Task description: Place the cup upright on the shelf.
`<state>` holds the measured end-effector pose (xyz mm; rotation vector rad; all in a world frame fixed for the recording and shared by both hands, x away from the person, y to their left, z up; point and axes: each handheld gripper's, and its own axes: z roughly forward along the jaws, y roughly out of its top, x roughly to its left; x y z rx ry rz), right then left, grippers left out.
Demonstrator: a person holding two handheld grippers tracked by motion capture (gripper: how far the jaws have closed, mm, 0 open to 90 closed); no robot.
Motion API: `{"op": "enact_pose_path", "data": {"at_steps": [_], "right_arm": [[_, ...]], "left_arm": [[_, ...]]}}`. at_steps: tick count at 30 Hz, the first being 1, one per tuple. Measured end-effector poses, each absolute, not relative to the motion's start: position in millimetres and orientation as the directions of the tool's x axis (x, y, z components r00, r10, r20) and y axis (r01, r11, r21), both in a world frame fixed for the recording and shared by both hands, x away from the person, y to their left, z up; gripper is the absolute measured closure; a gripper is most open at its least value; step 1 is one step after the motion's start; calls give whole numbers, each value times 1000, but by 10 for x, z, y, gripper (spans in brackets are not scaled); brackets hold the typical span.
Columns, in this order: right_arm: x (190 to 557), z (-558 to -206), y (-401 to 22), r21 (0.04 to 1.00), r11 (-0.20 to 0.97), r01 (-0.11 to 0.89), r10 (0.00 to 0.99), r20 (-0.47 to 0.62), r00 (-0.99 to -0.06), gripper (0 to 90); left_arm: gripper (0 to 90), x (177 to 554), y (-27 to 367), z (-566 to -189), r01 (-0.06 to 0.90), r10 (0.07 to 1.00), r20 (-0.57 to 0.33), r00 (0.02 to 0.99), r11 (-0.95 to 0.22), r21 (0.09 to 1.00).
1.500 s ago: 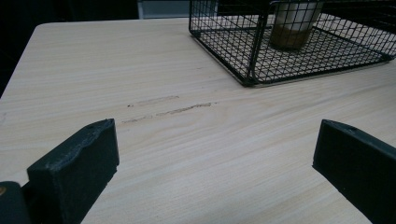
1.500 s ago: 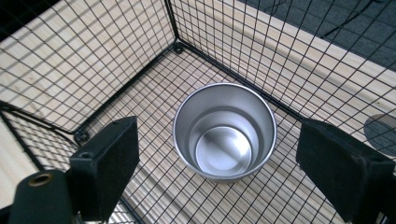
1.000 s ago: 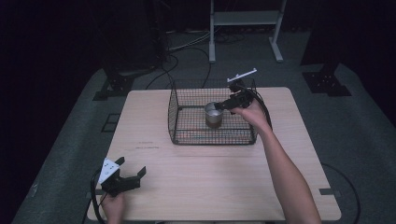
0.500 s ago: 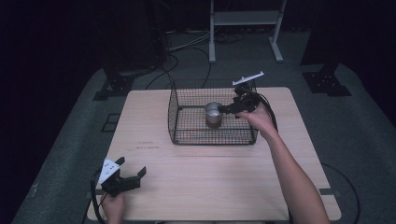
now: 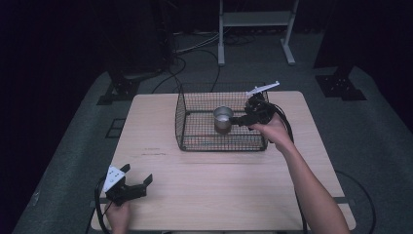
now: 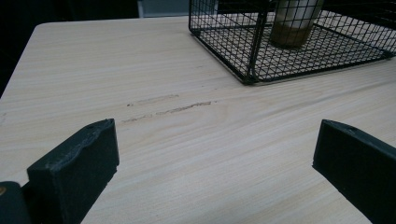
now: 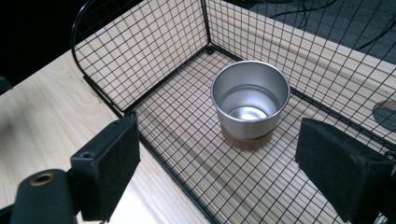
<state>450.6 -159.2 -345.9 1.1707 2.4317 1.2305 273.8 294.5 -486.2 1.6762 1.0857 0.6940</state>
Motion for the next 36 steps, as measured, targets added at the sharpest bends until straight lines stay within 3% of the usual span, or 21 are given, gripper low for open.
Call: {"op": "enact_pose_path", "data": {"at_steps": [36], "right_arm": [[3973,-3662,-1763,755,381,534,669,173,-722,133]], "left_arm": [[0,2735,2941,-4863,335,899,-40,436,-121,934]]}}
